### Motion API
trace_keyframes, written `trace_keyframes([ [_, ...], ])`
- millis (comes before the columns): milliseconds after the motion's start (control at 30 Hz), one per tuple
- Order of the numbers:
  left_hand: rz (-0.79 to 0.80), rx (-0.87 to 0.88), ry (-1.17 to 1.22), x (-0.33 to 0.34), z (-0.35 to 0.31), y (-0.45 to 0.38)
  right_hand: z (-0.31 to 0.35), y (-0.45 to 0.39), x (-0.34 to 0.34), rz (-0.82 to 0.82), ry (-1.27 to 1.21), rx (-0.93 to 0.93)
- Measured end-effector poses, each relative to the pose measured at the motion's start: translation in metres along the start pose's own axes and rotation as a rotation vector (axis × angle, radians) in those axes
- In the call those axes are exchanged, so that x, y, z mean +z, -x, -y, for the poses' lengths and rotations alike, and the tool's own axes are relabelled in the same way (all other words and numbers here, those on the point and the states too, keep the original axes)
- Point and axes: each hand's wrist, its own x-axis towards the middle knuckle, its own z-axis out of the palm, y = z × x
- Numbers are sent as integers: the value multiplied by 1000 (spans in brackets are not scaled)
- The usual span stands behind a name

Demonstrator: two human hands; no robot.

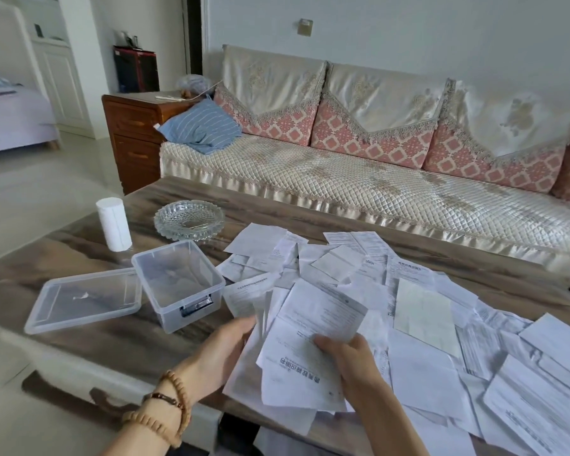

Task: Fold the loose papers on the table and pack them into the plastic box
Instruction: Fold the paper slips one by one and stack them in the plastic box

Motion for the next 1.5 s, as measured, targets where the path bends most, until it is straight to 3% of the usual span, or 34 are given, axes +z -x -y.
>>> trace_keyframes([
  [67, -4, -2, 26, 3, 1, 0, 1, 6, 2, 14, 70, -107],
  [200, -130, 269, -496, 25, 1, 2, 1, 14, 14, 57, 29, -291],
  [333, -99, 244, -1034, 16, -35, 9, 10, 8, 2, 45, -202, -223],
  [467, -22, 205, -1480, 0, -61, 11, 28, 9, -5, 276, 102, -280],
  [567, -46, 276, -1616, 1, -59, 8, 29, 12, 12, 327, 300, -306],
  [667, -131, 384, -1518, -7, -59, 9, 16, 4, 23, 200, 409, -333],
  [767, -211, 386, -1339, -35, -56, 13, 6, 1, 23, 118, 273, -301],
  [900, -373, 403, -799, -70, -37, 24, 0, 9, 24, 123, 114, -298],
  [1067, -352, 349, -254, -67, 4, 27, -14, 7, 39, 189, 4, -269],
  [1267, -505, 320, -203, -85, 14, 26, -10, 8, 67, 329, -43, -271],
  [1400, -477, 281, -306, -96, 23, 25, -18, 7, 73, 171, 172, -385],
  [1500, -508, 307, -308, -90, 30, 22, -26, 12, 83, 175, 219, -395],
])
